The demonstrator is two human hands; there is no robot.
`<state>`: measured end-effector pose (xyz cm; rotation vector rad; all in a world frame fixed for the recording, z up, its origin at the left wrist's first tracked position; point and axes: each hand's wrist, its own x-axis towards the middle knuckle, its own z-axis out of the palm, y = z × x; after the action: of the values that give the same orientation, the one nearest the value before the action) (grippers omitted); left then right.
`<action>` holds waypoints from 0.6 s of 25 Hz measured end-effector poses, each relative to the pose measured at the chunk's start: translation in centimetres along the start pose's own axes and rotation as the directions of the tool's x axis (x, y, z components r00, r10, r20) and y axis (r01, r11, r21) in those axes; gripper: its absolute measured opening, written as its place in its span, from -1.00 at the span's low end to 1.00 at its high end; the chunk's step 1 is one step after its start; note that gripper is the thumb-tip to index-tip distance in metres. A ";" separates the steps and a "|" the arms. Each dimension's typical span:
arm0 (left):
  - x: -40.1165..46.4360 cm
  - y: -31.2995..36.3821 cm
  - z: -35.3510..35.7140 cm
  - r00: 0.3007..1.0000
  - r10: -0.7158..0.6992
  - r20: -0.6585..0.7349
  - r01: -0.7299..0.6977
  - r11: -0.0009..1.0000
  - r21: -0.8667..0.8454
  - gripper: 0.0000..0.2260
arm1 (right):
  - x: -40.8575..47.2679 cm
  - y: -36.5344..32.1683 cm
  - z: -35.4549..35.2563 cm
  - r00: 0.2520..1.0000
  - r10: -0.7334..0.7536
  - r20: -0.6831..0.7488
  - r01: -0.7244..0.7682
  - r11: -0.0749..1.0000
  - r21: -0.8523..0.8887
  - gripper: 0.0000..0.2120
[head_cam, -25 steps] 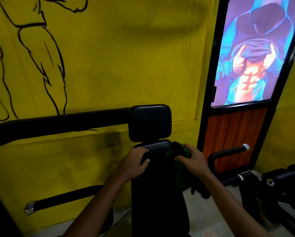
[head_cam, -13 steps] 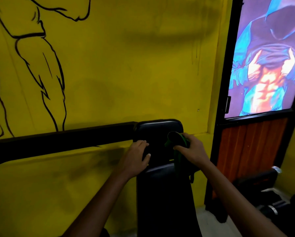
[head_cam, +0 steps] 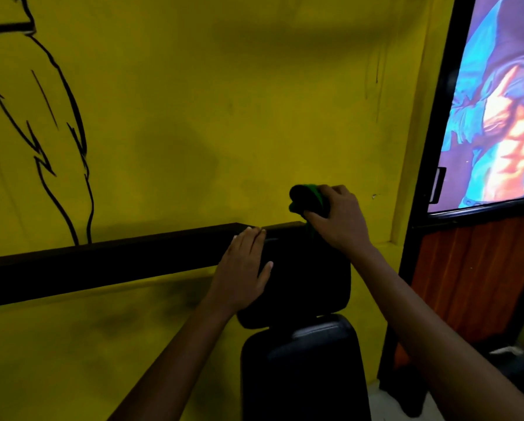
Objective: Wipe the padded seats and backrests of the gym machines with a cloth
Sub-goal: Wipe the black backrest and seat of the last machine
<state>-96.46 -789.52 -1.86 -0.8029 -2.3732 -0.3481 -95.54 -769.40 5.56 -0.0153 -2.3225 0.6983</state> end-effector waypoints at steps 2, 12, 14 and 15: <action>0.0 -0.4 0.9 1.000 0.020 -0.018 -0.019 0.998 0.055 -0.48 | -0.1 -0.3 2.8 0.991 -0.069 0.118 0.097 0.964 -0.248 -0.47; 0.1 -1.4 1.8 0.972 -0.091 -0.215 0.044 0.976 -0.214 -0.40 | 1.9 3.6 2.1 0.990 0.086 0.112 -0.041 0.934 -0.354 -0.58; 0.0 -1.6 1.8 0.964 -0.141 -0.227 0.071 0.954 -0.292 -0.33 | 0.8 0.0 4.2 0.983 -0.109 0.147 0.157 0.915 -0.372 -0.54; 0.0 -1.9 1.8 0.967 -0.147 -0.209 0.077 0.947 -0.311 -0.28 | 0.2 -1.4 5.0 0.964 -0.192 0.183 0.245 0.909 -0.336 -0.50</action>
<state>-98.47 -790.21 -3.35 -0.7163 -2.1796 -0.8217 -98.59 -772.97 3.34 0.1354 -2.5127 0.1625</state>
